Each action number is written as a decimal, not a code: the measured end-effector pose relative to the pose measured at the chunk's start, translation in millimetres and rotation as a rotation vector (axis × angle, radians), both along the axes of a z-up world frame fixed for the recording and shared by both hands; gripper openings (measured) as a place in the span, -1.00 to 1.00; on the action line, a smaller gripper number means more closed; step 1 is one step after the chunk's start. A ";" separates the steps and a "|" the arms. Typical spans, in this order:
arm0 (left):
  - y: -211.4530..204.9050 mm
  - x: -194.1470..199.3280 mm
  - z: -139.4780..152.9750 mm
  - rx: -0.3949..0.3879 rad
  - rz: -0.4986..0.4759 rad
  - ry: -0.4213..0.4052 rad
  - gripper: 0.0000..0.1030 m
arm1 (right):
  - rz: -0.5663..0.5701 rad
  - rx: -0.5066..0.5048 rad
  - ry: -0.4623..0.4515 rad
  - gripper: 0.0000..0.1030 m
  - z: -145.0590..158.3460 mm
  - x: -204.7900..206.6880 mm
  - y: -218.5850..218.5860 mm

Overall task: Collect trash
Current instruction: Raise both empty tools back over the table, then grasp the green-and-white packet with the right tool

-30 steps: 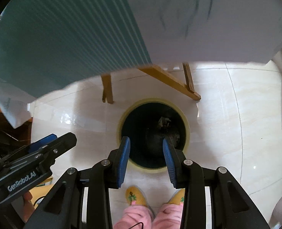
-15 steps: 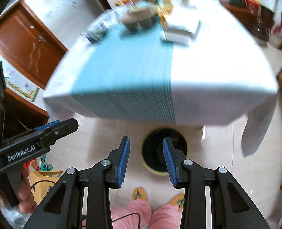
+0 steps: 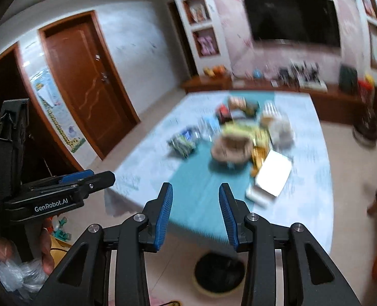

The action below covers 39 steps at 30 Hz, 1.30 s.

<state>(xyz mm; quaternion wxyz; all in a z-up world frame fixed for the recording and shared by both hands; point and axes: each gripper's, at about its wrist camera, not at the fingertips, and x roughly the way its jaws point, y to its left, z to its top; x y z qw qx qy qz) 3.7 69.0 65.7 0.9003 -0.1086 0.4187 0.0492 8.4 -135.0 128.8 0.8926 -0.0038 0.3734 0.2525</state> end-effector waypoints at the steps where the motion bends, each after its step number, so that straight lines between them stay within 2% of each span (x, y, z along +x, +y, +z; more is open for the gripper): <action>1: 0.9 1.3 10.6 0.005 0.001 -0.028 0.08 | 0.014 0.006 -0.019 -0.26 8.8 5.9 3.6; 5: 3.5 9.0 41.3 0.022 -0.008 -0.082 0.08 | 0.040 0.029 -0.070 -0.25 32.3 26.6 19.3; 8: 5.2 18.9 51.5 0.043 -0.008 -0.109 0.08 | 0.067 0.032 -0.100 -0.23 39.5 43.9 35.9; 12: 16.7 40.5 60.8 0.045 -0.026 -0.107 0.08 | 0.092 0.008 -0.107 -0.18 29.8 72.5 62.7; 16: 37.3 70.3 56.9 0.061 -0.067 -0.089 0.08 | 0.090 -0.038 -0.067 -0.06 -2.4 115.5 94.5; 19: 56.0 95.7 44.4 0.075 -0.105 -0.064 0.08 | 0.075 -0.057 -0.013 -0.06 -30.9 149.9 116.4; 26: 116.6 165.7 -5.1 0.105 -0.187 -0.006 0.08 | 0.068 -0.124 0.121 -0.06 -114.9 227.2 167.4; 30: 151.5 212.5 -41.0 0.107 -0.238 0.064 0.08 | 0.048 -0.132 0.194 -0.06 -156.5 261.8 184.2; 34: 180.6 253.2 -72.6 0.088 -0.263 0.127 0.08 | 0.056 -0.156 0.229 -0.06 -186.4 289.9 201.7; 39: 195.2 285.6 -98.8 0.054 -0.325 0.161 0.08 | 0.116 -0.226 0.254 -0.06 -211.1 307.8 228.8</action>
